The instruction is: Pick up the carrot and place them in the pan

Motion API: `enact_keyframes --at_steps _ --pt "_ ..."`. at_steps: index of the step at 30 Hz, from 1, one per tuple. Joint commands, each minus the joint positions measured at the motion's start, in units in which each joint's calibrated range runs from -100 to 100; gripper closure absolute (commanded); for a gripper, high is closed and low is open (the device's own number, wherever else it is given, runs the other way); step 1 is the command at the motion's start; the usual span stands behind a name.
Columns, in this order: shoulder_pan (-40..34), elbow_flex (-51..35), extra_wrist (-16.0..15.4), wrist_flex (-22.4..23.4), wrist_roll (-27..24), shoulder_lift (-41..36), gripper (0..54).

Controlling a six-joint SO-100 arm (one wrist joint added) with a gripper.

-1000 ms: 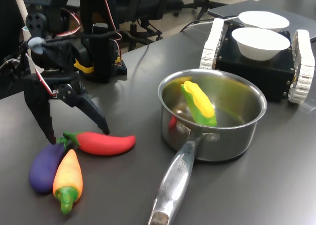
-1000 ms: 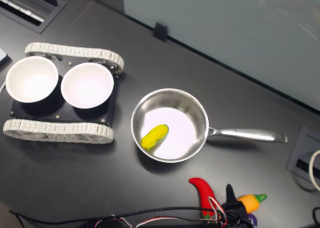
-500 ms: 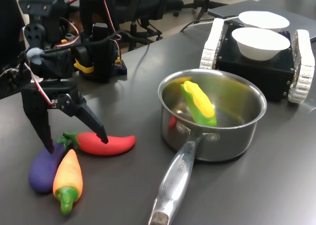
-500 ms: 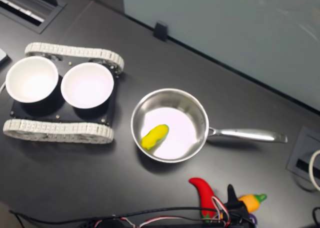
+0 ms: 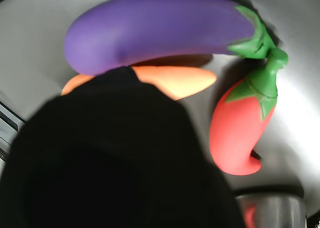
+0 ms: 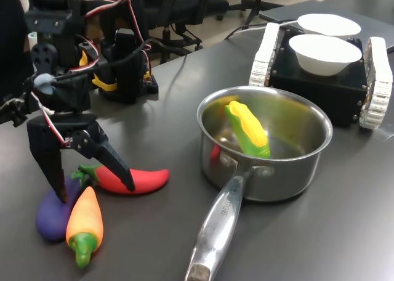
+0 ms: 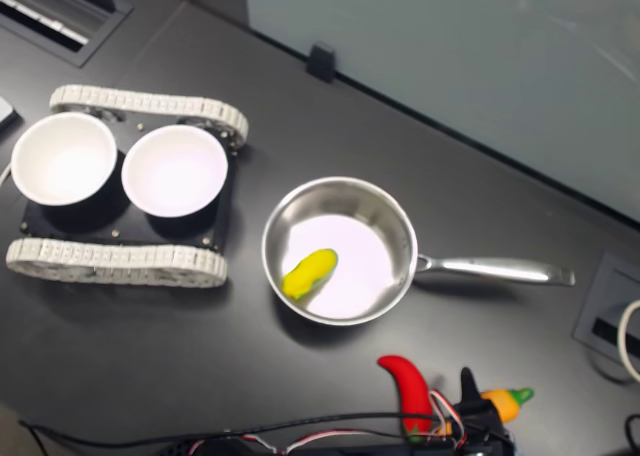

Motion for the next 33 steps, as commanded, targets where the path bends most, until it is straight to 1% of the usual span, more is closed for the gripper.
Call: enact_keyframes --at_steps 1,11,19,25,33 --pt "-1.16 -2.19 -0.44 -3.81 -0.73 -1.85 12.9" --pt "-0.7 -1.01 -0.27 -4.23 -0.73 -1.17 14.8" --pt "0.67 -0.37 0.06 -5.43 -0.68 0.09 16.1" --pt "0.67 1.81 0.23 -6.7 -0.49 0.01 16.7" --pt "0.56 4.26 0.82 -6.96 -0.34 0.43 17.1"
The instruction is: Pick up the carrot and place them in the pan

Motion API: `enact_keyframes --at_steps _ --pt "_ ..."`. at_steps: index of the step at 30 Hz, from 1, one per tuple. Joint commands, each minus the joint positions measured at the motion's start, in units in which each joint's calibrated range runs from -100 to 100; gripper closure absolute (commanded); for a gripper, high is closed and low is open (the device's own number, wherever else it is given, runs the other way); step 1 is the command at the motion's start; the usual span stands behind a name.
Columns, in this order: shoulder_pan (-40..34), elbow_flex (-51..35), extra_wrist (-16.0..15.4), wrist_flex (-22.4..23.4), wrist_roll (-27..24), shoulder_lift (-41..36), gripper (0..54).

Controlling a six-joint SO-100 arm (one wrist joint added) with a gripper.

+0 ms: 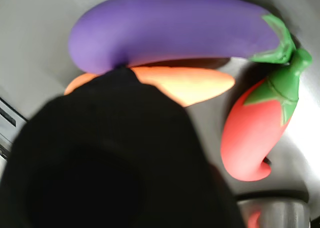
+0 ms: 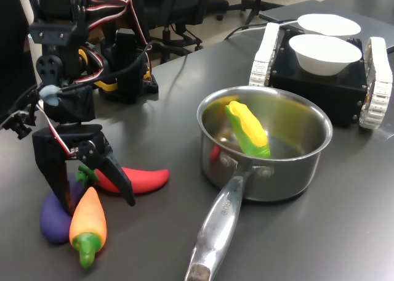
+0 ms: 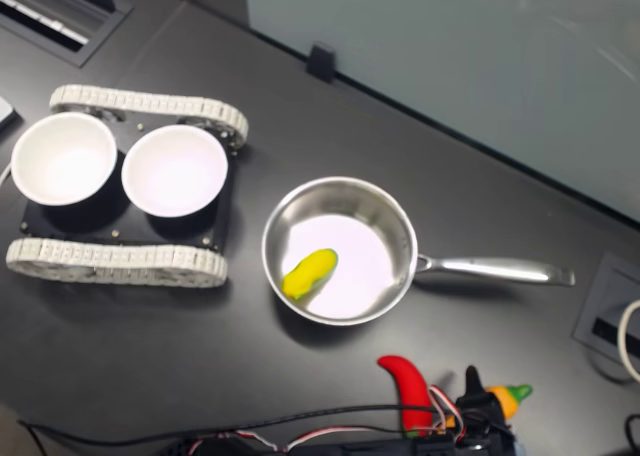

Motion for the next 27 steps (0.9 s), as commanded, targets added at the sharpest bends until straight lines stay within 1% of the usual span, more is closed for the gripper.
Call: enact_keyframes --at_steps 1,5,8,14,18,24,27 --pt "0.78 0.56 1.45 -2.29 0.05 -0.83 17.3" --pt "0.89 3.1 3.13 -4.08 -0.05 -0.58 20.2" --pt "1.58 3.55 4.06 -4.16 0.44 -0.49 20.1" --pt "1.58 3.74 4.9 -4.5 0.29 -0.49 22.4" --pt "1.47 3.83 5.23 -4.93 0.05 -0.49 25.4" --pt "1.58 3.92 7.0 -6.29 0.34 0.18 31.3" --pt "1.58 4.01 7.59 -6.98 0.54 0.52 33.1"
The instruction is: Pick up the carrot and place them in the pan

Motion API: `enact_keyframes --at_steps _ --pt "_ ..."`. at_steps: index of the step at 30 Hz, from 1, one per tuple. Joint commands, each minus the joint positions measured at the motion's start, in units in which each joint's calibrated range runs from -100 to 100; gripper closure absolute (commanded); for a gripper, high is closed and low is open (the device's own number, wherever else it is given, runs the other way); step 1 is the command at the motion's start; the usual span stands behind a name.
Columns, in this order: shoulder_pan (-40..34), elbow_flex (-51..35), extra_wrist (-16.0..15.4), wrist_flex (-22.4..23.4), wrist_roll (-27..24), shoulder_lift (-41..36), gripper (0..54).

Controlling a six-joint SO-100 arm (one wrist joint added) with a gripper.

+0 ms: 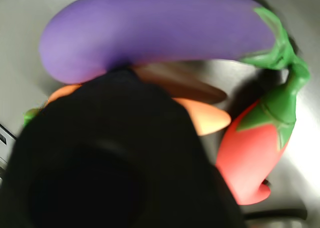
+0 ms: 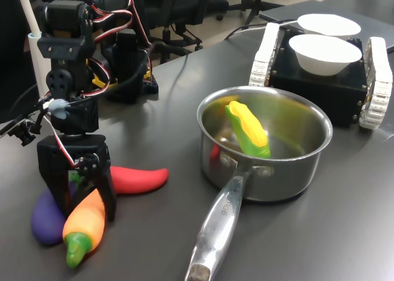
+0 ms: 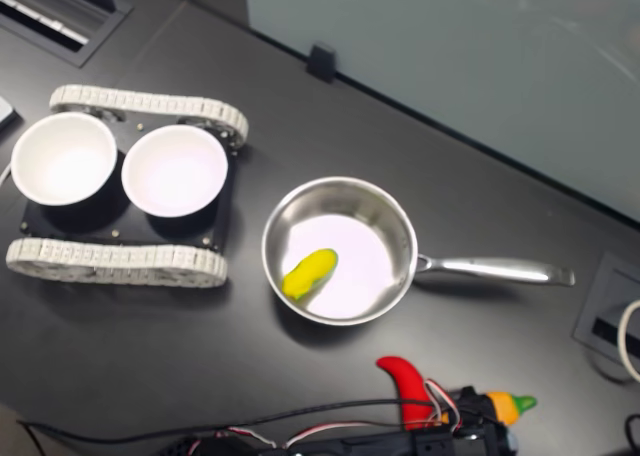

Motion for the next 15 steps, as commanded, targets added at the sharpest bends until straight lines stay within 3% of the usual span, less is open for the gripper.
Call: enact_keyframes --at_steps 1,10,15 --pt "1.92 -0.24 2.33 -2.81 0.98 -0.32 33.6" --pt "1.23 0.66 4.35 -3.75 1.17 0.01 36.5" --pt "1.0 1.21 5.02 -4.18 1.56 0.01 43.2"
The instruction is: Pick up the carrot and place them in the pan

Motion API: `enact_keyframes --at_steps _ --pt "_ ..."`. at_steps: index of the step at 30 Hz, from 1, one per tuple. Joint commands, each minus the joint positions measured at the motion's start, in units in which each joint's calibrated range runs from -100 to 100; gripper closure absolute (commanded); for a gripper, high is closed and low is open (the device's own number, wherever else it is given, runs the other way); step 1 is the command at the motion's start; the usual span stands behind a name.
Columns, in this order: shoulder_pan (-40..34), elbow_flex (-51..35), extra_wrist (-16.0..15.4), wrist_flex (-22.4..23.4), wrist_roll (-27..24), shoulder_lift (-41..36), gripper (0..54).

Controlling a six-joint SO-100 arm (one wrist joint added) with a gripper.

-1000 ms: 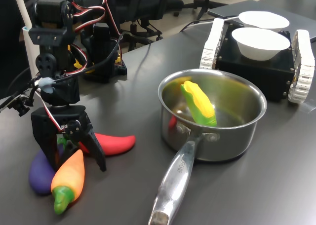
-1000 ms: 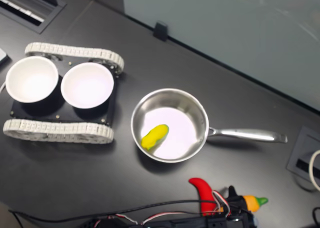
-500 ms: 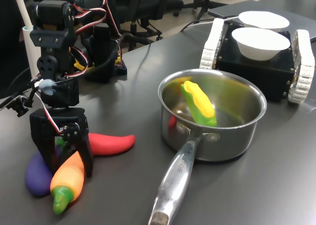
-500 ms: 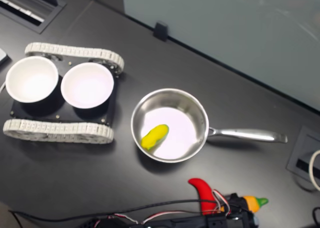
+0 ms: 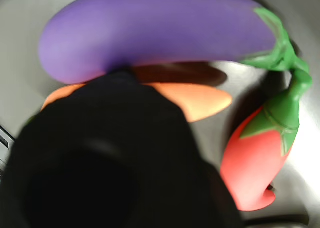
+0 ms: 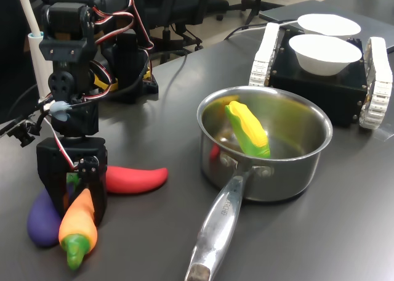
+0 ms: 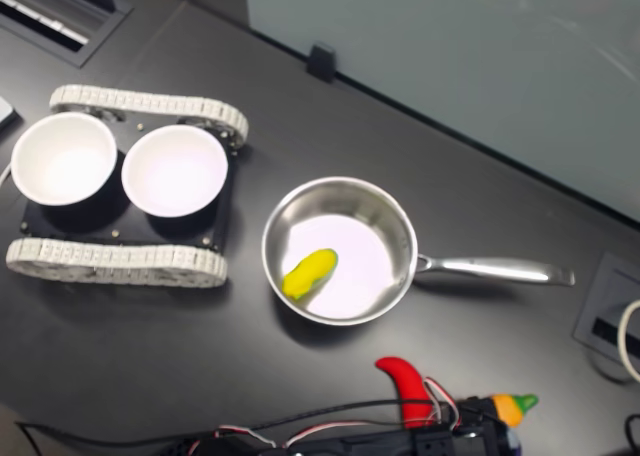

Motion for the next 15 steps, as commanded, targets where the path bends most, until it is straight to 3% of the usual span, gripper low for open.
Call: enact_keyframes --at_steps 1,4,12,15 --pt "1.22 0.03 2.45 -2.56 0.68 -0.49 45.5" --pt "1.22 0.12 2.45 -2.82 0.54 -0.74 53.2" --pt "0.76 -0.69 1.78 -2.65 -1.07 -1.93 53.2" --pt "1.68 -0.78 -1.17 -2.56 -2.05 -3.11 53.2"
